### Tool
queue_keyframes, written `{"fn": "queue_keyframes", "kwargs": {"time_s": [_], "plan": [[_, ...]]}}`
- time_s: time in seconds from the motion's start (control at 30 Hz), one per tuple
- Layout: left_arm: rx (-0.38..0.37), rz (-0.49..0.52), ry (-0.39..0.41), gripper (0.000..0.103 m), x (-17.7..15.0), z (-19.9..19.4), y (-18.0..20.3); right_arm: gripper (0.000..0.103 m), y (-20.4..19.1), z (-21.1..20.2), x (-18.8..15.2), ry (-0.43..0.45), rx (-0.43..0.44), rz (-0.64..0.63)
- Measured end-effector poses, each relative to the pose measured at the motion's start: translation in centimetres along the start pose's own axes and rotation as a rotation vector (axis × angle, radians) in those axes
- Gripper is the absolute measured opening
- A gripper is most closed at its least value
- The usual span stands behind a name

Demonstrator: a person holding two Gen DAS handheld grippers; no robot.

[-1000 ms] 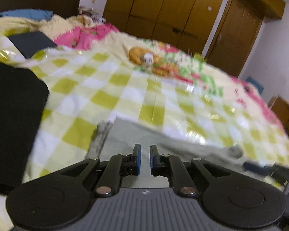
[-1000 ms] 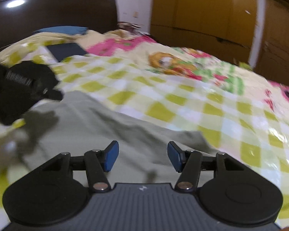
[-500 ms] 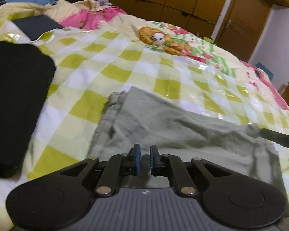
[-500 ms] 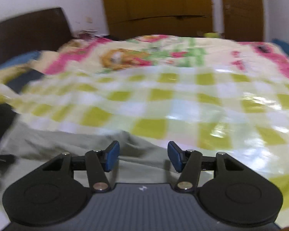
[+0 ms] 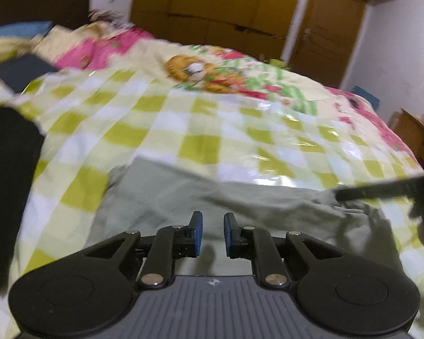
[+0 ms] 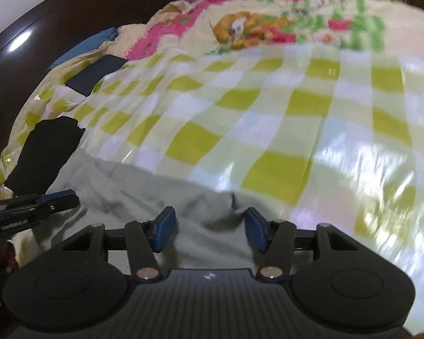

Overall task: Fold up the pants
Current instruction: 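Fold the pinched end over with the left gripper and release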

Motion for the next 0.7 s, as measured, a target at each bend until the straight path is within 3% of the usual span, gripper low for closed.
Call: {"fn": "queue_keyframes", "kwargs": {"time_s": [0.27,0.33,0.43,0.53,0.7], "plan": [[-0.069,0.058,-0.058,0.035,-0.6,2.2,2.5,0.058,-1.2,0.8,-0.2,-0.048,0.109,-0.012],[-0.076,0.061,-0.082,0.037,-0.9,2.7,2.9,0.056,-0.7,2.3,-0.2,-0.065,0.061,0.018],[-0.075,0.067,-0.116,0.038,-1.4,3.4,3.3,0.055,1.7,3.9,0.3,-0.083,0.113,0.199],[-0.061,0.060,-0.141,0.038,-1.6,4.0,3.5,0.056,4.1,3.8,1.1,-0.009,0.174,0.376],[-0.025,0.070,-0.162,0.040,-1.9,4.5,3.9,0.057,6.2,1.7,1.5,0.058,0.078,0.456]]}}
Point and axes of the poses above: each gripper's, at about its wrist camera, not at the fingertips, and z roughly the way its jaws point, y to its right, x to its top, the point moved 2 cm from there along z, roughly the way its jaws point, and after that the axes turned 15 degrees about -x, right-handed, at the moved point
